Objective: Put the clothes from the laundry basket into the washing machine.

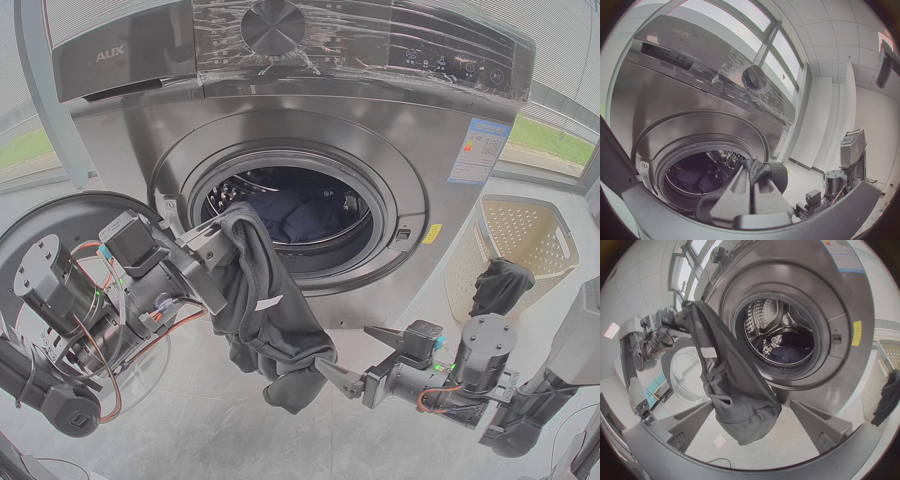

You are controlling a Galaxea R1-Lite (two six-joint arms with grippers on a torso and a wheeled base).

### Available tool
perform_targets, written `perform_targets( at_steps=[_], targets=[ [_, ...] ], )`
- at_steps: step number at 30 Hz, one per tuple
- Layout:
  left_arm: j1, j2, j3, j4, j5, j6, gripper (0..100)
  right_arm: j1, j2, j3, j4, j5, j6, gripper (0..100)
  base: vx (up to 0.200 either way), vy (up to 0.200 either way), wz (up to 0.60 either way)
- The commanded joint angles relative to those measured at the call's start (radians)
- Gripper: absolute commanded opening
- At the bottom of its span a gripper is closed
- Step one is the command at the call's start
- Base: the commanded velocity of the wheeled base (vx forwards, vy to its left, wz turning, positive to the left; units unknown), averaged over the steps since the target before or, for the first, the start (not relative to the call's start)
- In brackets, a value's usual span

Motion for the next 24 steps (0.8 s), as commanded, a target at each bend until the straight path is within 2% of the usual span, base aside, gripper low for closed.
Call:
perform_targets(
  at_steps=[1,3,9,13,18,24],
  targets=[
    [-0.006,-0.002,-0.001,-0.001,0.001,0.0,0,0.017,0.153,-0.071,-0.046,-0.002,-0.004,100,0.0,0.0,0.0],
    [-0.013,-0.002,-0.002,-0.001,0.001,0.0,0,0.018,0.196,-0.122,-0.063,0.002,-0.004,100,0.0,0.0,0.0],
    [-0.022,-0.002,-0.009,-0.001,0.001,0.0,0,0.03,0.299,-0.177,-0.088,0.001,-0.01,100,0.0,0.0,0.0],
    [-0.014,-0.009,-0.024,-0.001,0.001,0.0,0,0.043,0.305,-0.152,-0.089,-0.002,-0.008,100,0.0,0.0,0.0],
    [-0.014,-0.015,-0.025,-0.001,0.001,-0.002,0,0.043,0.29,-0.066,-0.098,-0.004,-0.01,100,0.0,0.0,0.0],
    [-0.013,-0.015,-0.025,-0.001,0.001,-0.002,0,0.027,0.244,-0.073,-0.097,-0.004,-0.01,100,0.0,0.0,0.0]
  ],
)
